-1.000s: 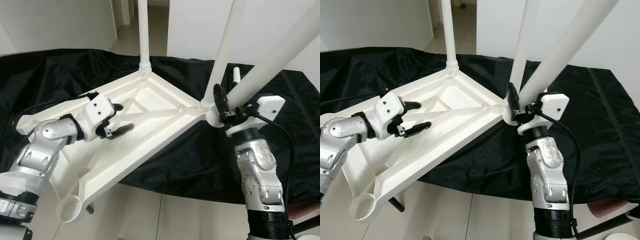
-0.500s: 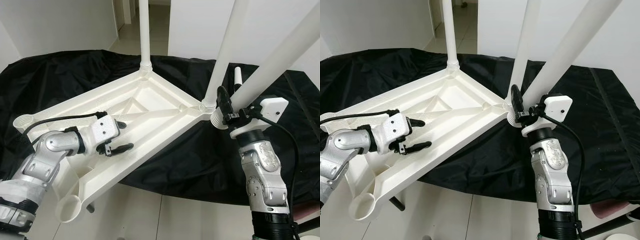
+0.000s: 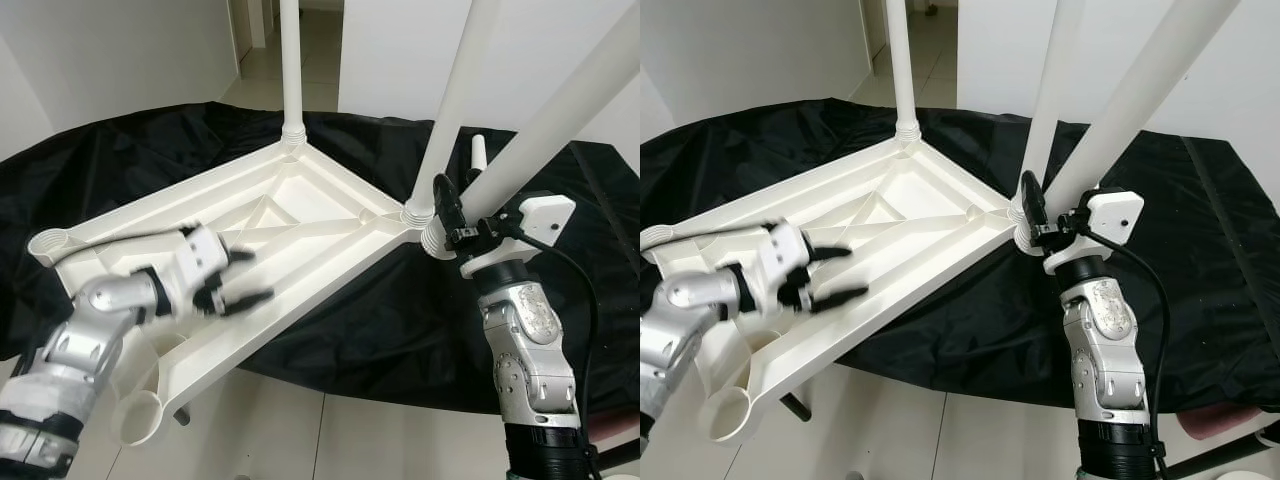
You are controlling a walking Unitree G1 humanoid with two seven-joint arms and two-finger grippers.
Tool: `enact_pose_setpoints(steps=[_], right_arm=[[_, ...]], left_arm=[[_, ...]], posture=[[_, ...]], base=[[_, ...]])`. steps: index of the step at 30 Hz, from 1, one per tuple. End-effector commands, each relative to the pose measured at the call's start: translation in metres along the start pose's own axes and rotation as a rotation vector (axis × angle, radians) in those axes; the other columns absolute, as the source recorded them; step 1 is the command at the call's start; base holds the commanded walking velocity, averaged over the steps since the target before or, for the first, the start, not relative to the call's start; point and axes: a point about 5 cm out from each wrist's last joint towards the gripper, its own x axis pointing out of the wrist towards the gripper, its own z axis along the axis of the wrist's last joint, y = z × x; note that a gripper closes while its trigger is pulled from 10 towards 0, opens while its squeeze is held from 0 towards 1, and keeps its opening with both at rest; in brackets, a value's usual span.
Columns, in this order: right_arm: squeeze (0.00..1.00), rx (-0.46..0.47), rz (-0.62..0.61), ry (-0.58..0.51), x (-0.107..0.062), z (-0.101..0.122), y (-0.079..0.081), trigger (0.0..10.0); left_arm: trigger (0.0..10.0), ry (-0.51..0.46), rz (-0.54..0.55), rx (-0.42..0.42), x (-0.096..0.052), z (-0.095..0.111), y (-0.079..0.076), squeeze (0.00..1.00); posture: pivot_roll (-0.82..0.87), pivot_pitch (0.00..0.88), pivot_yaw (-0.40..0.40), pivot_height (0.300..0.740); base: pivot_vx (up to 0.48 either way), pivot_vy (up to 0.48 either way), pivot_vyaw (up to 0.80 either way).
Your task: Building children table
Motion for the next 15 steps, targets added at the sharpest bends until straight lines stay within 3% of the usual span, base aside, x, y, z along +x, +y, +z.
enact_pose_setpoints(steps=[1,5,6,15], right_arm=[[0.0,-0.008,0.011,0.005,-0.001,0.0,0.0,10.0],[0.0,-0.012,0.008,0.002,0.0,0.001,-0.001,10.0],[0.0,-0.015,0.006,0.0,0.001,0.001,-0.001,10.0],[0.0,-0.022,-0.011,-0.005,0.0,0.003,-0.003,10.0]], left_arm=[[10.0,-0.03,-0.025,-0.045,0.004,0.005,-0.004,0.0],[10.0,-0.073,-0.017,-0.144,0.017,0.013,-0.008,0.0],[10.0,-0.053,-0.037,-0.209,0.026,0.013,-0.015,0.0],[10.0,0.053,-0.035,-0.31,0.042,-0.003,-0.033,0.0]], posture=[[-0.02,0.011,0.0,0.74],[-0.02,0.011,0.0,0.74],[-0.02,0.012,0.002,0.74],[-0.03,0.022,0.007,0.74]], base=[[0.0,0.0,0.0],[0.0,0.0,0.0],[0.0,0.0,0.0],[0.0,0.0,0.0]])
